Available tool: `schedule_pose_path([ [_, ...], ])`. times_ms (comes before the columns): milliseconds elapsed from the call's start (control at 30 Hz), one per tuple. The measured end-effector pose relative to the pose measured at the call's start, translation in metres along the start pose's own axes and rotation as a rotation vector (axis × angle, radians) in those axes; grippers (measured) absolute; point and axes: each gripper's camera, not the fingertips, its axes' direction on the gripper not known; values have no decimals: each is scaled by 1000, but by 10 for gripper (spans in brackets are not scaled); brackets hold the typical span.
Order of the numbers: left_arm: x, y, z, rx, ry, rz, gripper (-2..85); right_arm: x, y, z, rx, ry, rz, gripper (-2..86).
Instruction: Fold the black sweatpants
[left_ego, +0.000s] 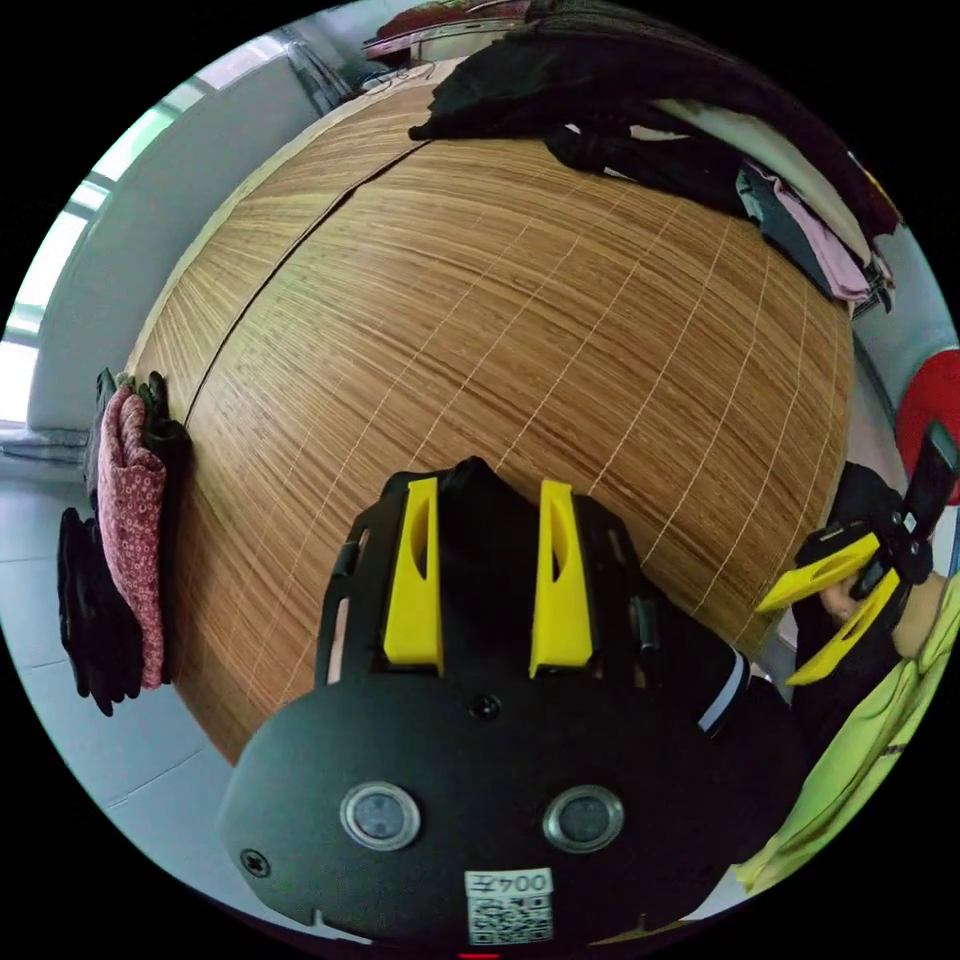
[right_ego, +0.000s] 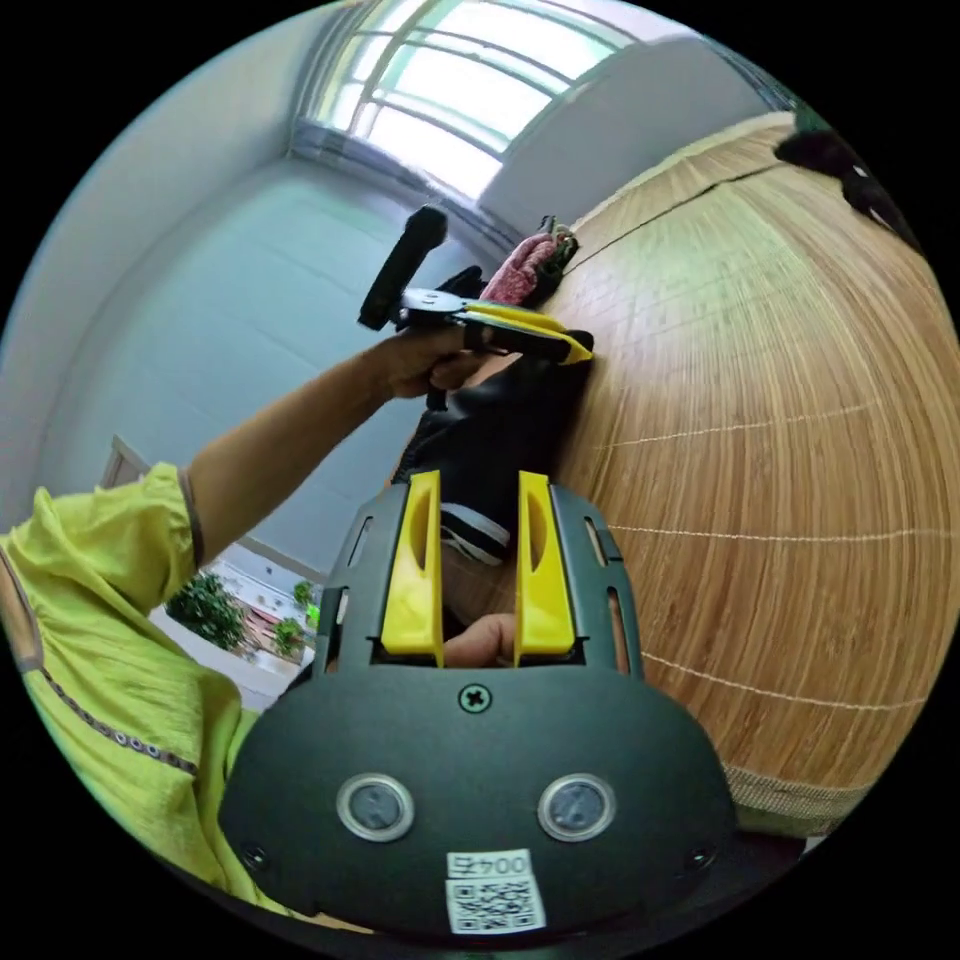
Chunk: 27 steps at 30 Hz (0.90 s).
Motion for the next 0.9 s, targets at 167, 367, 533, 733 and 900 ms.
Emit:
schedule_pose_path([
  [167,10,-11,8,-21,-20,39,104,7,-5,49,-92,30,46,106],
  [367,7,-25,0,-63,-32,10,33,-30,3,57,-106,245,-119,40],
  [533,-18,-28,11,-70,76,-145,16,-73,31,67,-185,426,-340,18],
  [733,-14,9,1,29,122,-291,16,-72,32,51,-99,441,-230,42],
  [900,16,110,-65,185,4,-214,9,-94,51,7,5,684,-182,61],
])
